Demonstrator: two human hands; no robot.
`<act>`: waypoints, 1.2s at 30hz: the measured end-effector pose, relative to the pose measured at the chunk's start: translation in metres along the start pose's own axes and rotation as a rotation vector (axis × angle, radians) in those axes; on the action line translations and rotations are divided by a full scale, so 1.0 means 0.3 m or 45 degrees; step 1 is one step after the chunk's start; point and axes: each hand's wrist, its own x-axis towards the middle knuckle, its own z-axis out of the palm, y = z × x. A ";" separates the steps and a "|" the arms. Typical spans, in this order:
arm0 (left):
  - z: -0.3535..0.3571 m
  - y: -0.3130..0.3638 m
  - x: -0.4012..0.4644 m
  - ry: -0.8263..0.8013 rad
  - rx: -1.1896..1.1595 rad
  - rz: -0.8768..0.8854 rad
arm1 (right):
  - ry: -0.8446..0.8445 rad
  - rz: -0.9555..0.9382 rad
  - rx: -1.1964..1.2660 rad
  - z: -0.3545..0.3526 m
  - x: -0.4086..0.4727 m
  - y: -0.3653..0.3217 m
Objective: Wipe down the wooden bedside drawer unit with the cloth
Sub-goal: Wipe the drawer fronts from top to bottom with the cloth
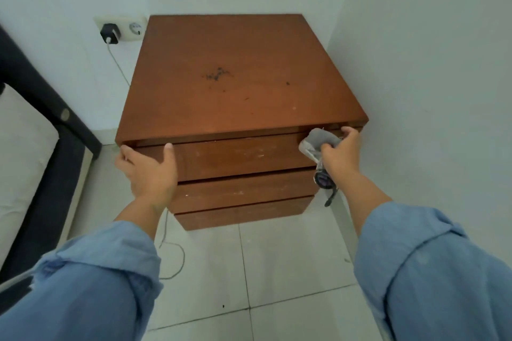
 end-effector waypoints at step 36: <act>0.019 -0.090 -0.023 0.398 -0.262 -0.040 | 0.125 0.037 0.243 -0.041 0.025 0.157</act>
